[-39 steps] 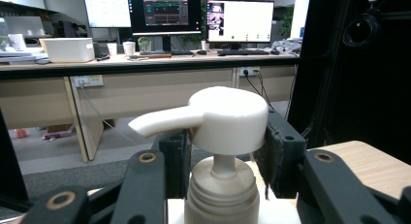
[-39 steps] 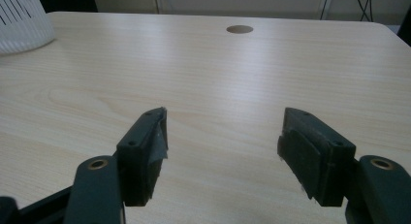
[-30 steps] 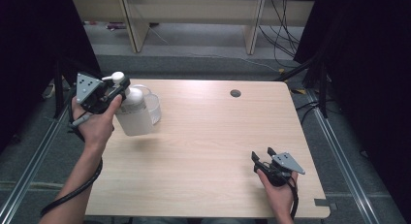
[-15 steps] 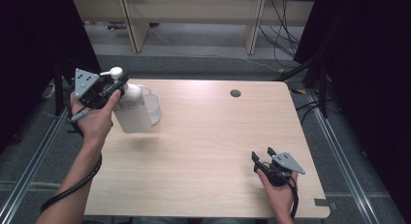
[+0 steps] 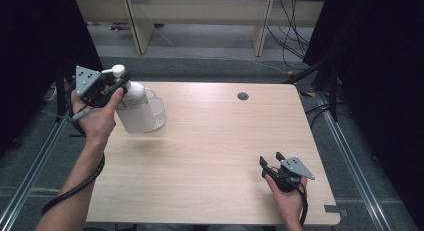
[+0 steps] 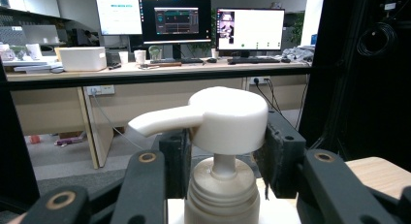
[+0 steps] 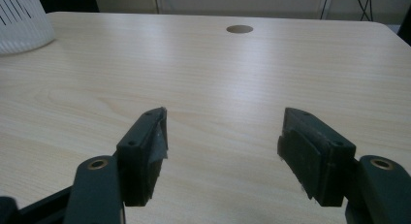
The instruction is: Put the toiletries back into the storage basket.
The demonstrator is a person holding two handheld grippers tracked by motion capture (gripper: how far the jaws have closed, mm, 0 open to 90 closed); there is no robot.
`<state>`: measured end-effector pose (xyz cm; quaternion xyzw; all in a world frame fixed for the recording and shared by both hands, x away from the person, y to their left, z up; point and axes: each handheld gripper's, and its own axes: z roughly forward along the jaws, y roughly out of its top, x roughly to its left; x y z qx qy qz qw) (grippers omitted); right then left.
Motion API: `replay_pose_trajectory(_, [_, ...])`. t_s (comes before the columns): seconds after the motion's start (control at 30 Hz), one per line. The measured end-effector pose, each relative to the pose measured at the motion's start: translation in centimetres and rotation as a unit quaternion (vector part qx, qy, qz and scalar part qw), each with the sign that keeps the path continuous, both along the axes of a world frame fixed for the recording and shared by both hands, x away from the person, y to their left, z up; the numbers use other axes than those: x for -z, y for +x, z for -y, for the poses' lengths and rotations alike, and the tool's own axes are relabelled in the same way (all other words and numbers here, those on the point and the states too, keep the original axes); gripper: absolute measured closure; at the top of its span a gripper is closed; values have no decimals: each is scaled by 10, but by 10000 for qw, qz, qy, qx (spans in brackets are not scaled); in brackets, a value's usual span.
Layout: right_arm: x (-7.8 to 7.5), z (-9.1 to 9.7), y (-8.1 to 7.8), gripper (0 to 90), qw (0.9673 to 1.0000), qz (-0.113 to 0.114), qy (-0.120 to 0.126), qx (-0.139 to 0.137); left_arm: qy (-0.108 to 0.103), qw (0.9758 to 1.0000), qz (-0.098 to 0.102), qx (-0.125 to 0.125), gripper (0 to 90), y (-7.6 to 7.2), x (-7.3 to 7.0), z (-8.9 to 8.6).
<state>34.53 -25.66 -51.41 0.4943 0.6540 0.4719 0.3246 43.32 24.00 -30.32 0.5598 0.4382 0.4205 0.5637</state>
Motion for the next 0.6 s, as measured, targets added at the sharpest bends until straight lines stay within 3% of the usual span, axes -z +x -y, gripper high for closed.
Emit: replay_pose_trajectory(0.6, [0, 0, 1, 348, 10000, 21, 18, -19, 20, 10000, 72, -21, 591, 8, -10, 1])
